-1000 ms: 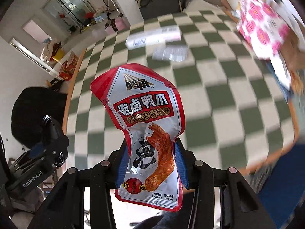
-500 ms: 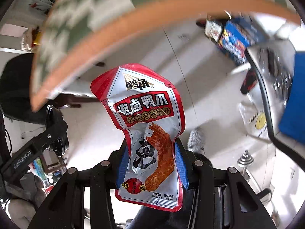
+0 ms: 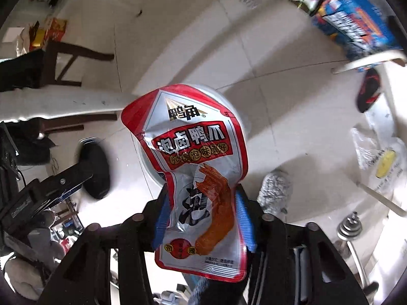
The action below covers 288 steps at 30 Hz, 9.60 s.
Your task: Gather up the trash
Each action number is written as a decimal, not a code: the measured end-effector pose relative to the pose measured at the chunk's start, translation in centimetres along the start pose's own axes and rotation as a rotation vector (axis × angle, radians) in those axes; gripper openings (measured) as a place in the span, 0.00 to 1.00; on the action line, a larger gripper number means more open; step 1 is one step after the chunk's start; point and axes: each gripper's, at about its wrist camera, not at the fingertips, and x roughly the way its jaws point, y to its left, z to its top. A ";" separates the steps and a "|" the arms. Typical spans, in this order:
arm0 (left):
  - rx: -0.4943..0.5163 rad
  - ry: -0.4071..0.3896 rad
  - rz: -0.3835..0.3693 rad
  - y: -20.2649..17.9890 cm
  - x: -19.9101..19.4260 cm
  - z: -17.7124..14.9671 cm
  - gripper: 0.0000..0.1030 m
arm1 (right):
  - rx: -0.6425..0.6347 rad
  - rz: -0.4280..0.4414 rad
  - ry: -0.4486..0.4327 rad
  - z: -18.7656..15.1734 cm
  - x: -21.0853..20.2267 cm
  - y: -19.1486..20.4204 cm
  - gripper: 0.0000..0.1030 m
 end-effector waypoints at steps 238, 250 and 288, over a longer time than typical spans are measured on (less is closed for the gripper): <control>0.113 -0.145 -0.104 -9.2 -29.9 -6.3 0.60 | -0.074 -0.025 -0.113 -8.2 -32.6 8.0 0.49; -0.019 0.093 -0.068 -2.6 -2.7 -1.5 0.62 | -0.003 -0.019 0.111 -3.9 -5.4 1.0 0.49; 0.114 -0.220 0.044 -8.3 -38.9 -17.8 0.98 | -0.217 -0.150 -0.173 -15.0 -39.2 10.2 1.00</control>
